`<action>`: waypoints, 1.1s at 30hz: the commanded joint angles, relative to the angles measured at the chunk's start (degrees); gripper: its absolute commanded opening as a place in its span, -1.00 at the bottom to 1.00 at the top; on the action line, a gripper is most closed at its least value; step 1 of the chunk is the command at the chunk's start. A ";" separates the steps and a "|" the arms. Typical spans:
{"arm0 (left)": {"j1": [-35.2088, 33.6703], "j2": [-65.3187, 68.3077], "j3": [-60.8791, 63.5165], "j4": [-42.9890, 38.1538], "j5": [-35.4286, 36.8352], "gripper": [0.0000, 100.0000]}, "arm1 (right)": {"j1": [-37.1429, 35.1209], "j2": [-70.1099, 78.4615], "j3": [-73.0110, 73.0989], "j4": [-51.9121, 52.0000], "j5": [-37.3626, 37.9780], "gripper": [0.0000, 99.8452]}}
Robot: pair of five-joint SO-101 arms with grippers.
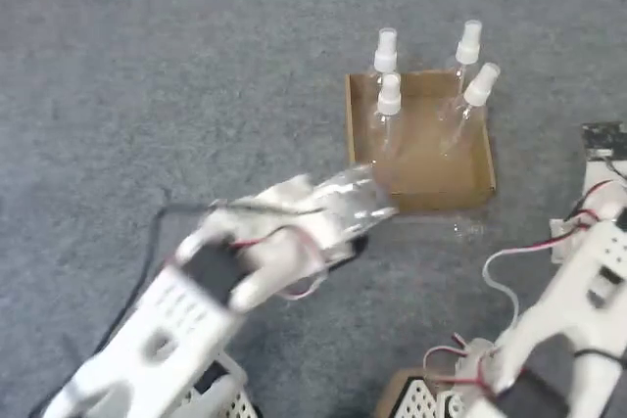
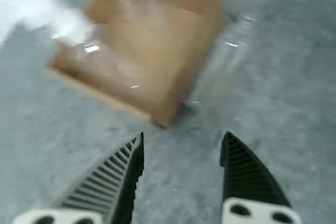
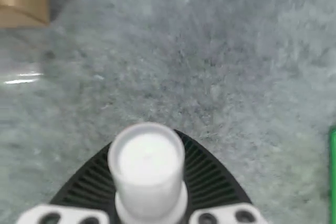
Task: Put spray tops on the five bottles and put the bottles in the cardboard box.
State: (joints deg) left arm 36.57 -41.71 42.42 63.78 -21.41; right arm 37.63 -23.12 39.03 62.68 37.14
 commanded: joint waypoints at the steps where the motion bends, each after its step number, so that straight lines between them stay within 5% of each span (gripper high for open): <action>1: 4.92 17.14 -11.03 0.09 -0.62 -0.56 | 1.63 4.26 -1.32 -2.95 1.05 -0.99; 14: 9.67 56.00 -38.73 0.35 -1.76 -0.56 | 5.85 10.86 -1.93 -7.96 0.53 -0.99; 33: 9.76 67.87 -43.47 2.99 -1.32 -0.57 | 8.66 11.12 -1.76 -9.10 1.05 -0.99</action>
State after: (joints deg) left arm 45.89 26.24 0.13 64.66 -22.64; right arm 45.71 -11.52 39.03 54.59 37.58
